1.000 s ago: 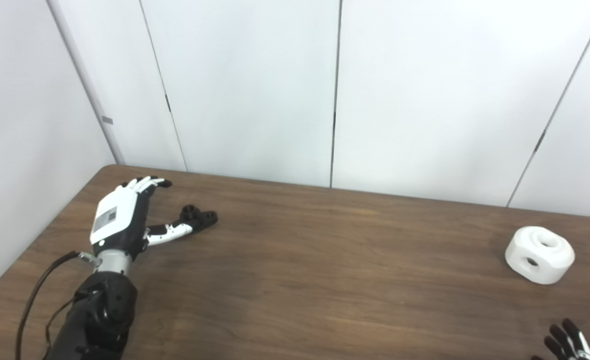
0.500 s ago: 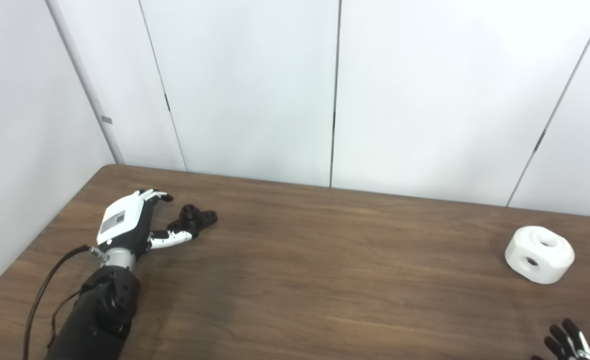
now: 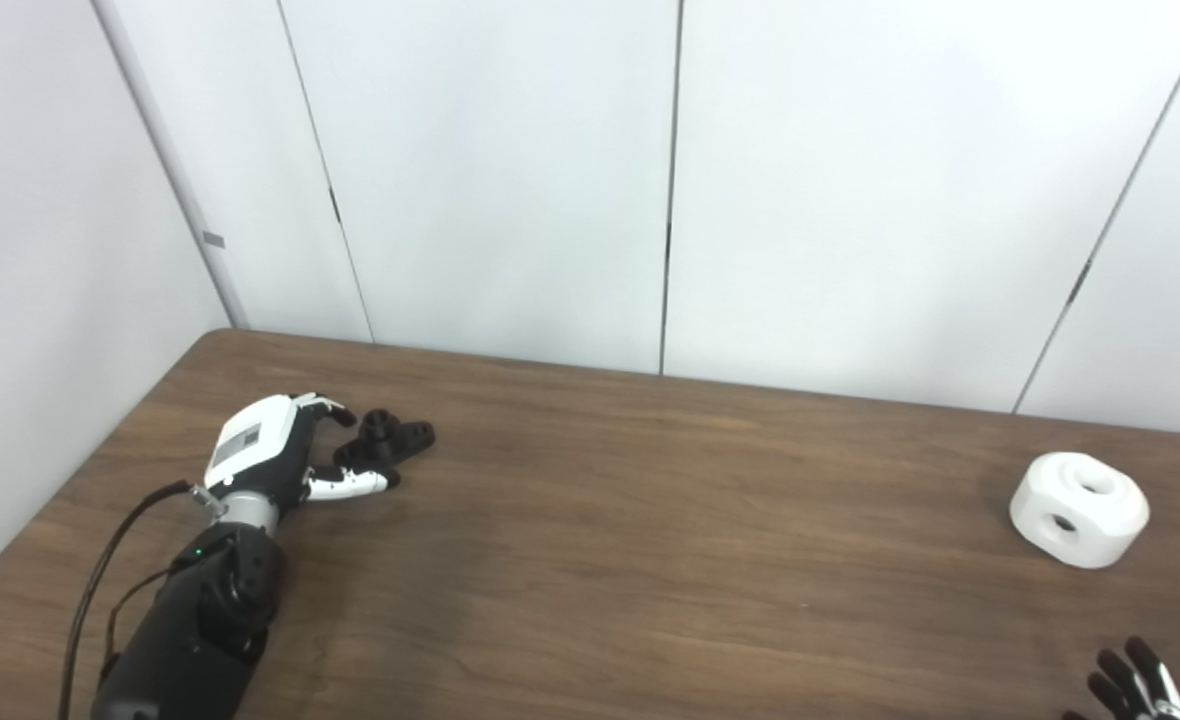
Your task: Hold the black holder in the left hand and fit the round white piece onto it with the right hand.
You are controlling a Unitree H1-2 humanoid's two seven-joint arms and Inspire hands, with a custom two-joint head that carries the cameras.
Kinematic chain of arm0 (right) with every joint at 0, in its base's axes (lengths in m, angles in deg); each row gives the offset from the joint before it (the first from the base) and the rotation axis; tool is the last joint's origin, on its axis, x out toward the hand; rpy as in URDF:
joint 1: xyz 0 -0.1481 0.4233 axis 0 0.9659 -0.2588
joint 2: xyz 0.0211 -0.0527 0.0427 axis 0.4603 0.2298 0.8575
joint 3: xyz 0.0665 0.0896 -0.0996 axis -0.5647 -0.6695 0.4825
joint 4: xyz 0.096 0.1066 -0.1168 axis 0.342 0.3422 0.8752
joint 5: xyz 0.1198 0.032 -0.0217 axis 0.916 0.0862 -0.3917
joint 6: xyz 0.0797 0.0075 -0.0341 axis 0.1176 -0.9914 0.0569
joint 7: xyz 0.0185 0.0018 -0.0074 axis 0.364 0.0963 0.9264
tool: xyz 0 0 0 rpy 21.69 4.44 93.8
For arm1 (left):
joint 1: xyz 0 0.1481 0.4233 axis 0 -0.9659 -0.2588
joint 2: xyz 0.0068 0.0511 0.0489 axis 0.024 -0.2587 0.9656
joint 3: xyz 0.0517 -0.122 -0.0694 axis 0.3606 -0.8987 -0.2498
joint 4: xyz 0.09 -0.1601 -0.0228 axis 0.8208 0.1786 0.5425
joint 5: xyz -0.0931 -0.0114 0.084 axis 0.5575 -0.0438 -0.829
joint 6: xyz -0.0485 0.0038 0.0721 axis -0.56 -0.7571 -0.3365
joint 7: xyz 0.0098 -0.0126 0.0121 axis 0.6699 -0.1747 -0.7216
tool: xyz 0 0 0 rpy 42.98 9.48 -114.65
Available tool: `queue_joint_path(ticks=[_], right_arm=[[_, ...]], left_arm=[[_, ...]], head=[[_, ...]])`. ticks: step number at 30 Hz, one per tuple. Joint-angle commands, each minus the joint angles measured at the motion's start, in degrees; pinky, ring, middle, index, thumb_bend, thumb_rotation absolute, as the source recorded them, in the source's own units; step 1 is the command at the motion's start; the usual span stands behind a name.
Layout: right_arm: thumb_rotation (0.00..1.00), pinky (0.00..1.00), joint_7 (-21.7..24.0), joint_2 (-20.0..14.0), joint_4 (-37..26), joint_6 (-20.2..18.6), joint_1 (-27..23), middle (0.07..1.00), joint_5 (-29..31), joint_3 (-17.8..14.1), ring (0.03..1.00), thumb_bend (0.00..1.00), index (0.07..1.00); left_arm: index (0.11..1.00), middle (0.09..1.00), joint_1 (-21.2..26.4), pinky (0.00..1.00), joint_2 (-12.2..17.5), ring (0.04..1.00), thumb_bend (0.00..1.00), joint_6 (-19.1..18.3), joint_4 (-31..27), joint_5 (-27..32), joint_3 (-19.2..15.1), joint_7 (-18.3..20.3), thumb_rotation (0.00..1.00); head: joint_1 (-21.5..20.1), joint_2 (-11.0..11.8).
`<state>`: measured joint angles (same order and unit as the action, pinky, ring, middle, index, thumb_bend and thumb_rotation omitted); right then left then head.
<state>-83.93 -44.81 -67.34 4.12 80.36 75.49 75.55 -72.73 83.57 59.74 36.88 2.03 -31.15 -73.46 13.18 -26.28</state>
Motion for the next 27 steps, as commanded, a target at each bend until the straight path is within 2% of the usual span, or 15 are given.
queue_joint_path(ticks=[1, 8, 15, 23, 27], right_arm=[[1.00, 0.83, -0.21, 0.32, -1.67, -0.70, 0.50, 0.959, -0.88, 0.19, 0.945, 0.44, 1.000], [1.00, 0.84, -0.27, 0.38, -1.75, -0.58, 0.80, 0.957, -1.40, 0.18, 0.946, 0.43, 1.000], [1.00, 0.82, -0.37, 0.55, -1.99, -0.95, 0.98, 0.956, -2.31, 0.30, 0.946, 0.44, 1.000], [1.00, 0.83, -0.08, 0.51, -2.48, -1.23, 0.70, 0.952, -1.71, 0.65, 0.941, 0.47, 0.994], [1.00, 0.87, 0.86, -0.10, -2.56, -0.40, 0.62, 0.978, -0.33, 1.11, 0.962, 0.53, 1.000]], left_arm=[[0.720, 0.912, 3.06, 1.00, 1.67, 0.959, 0.86, 0.40, -0.39, 0.92, -0.46, -0.38, 0.37], [0.713, 0.903, 4.17, 1.00, 1.48, 0.969, 0.87, 0.67, 1.61, 2.92, 0.60, -1.00, 0.35], [0.719, 0.898, 5.97, 1.00, 2.31, 0.962, 0.87, 0.06, 4.05, 2.30, 2.92, -1.00, 0.39], [0.724, 0.891, 7.71, 1.00, 3.05, 0.953, 0.86, -0.02, 5.77, 2.86, 4.22, -0.22, 0.38], [0.717, 0.887, 8.00, 1.00, 3.28, 0.951, 0.85, -0.41, 5.46, 2.85, 4.53, -0.01, 0.38]], head=[[0.02, -0.10], [-0.40, -0.33], [-0.90, -1.02], [-0.97, -4.10], [-0.90, -4.92]])
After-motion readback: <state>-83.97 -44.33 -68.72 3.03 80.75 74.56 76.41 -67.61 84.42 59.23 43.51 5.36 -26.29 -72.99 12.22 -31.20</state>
